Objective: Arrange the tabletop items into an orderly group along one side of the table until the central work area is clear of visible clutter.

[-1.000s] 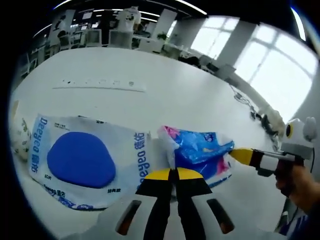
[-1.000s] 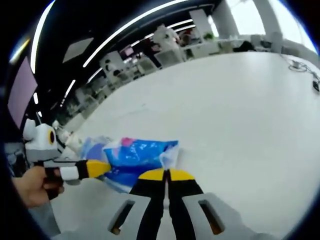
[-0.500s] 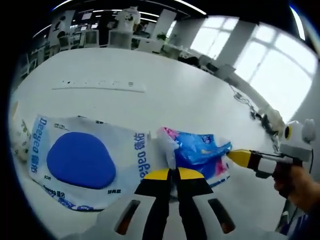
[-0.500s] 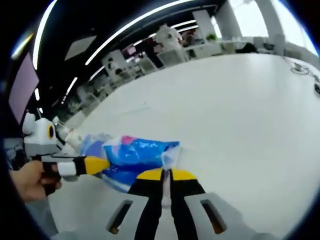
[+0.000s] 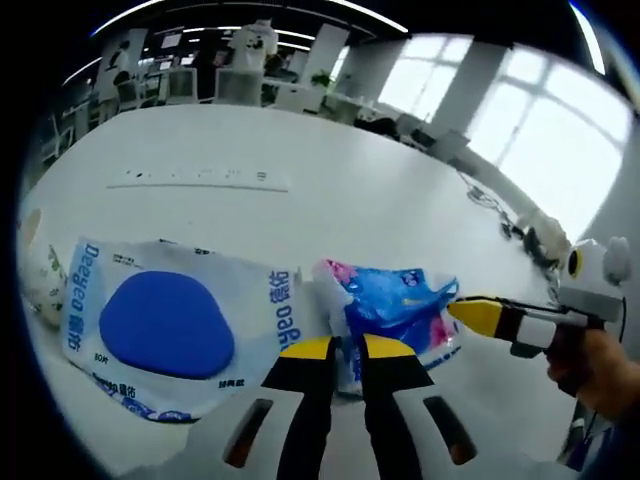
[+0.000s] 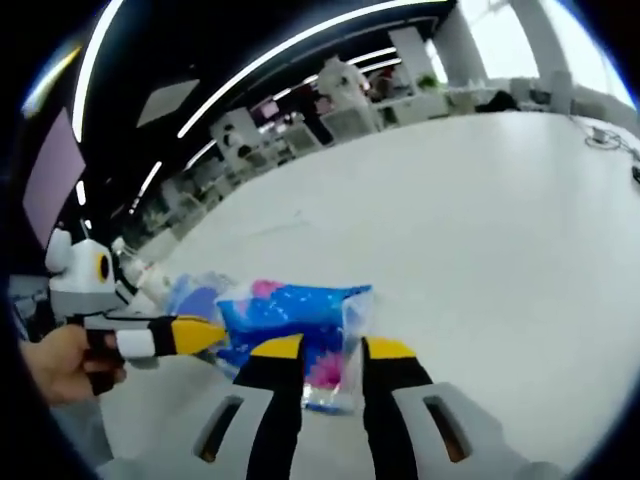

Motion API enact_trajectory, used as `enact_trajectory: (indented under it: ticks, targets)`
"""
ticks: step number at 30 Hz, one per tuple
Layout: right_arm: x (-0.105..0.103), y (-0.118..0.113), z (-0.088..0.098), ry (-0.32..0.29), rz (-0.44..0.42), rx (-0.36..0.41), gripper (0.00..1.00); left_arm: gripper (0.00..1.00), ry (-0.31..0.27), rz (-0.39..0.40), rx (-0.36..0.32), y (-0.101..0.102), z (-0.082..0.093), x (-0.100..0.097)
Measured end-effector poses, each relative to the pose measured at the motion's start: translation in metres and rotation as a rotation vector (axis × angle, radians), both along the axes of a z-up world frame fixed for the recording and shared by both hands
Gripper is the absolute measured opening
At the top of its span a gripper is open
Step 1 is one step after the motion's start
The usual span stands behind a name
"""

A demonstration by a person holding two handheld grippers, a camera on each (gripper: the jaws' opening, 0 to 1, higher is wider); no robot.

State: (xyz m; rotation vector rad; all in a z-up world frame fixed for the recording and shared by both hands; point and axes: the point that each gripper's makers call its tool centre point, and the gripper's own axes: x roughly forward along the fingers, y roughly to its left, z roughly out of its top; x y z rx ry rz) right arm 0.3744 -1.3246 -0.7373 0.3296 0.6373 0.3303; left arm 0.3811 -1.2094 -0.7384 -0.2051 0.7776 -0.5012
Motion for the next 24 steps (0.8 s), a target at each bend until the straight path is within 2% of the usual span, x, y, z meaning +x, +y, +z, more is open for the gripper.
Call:
enact_trajectory:
  ticks: [6, 10, 13, 15, 21, 24]
  targets:
    - [-0.003, 0.004, 0.002, -0.007, 0.003, -0.002, 0.26, 0.14, -0.024, 0.002, 0.004, 0.001, 0.005, 0.0]
    - [-0.002, 0.001, 0.005, -0.029, -0.016, -0.007, 0.37, 0.2, -0.024, 0.009, 0.011, 0.004, 0.005, 0.0]
    - [-0.004, 0.005, 0.003, -0.027, -0.012, 0.024, 0.46, 0.24, -0.017, 0.02, 0.029, 0.008, 0.002, -0.001]
    - [-0.004, 0.006, 0.008, -0.059, -0.008, 0.008, 0.51, 0.27, -0.019, 0.026, 0.03, 0.009, 0.003, -0.002]
    - [-0.007, 0.01, 0.016, -0.088, 0.004, 0.008, 0.58, 0.3, -0.075, 0.015, 0.012, 0.006, 0.017, -0.004]
    - [-0.011, 0.013, 0.019, -0.084, 0.011, 0.015, 0.62, 0.37, -0.099, 0.01, -0.017, 0.005, 0.026, -0.004]
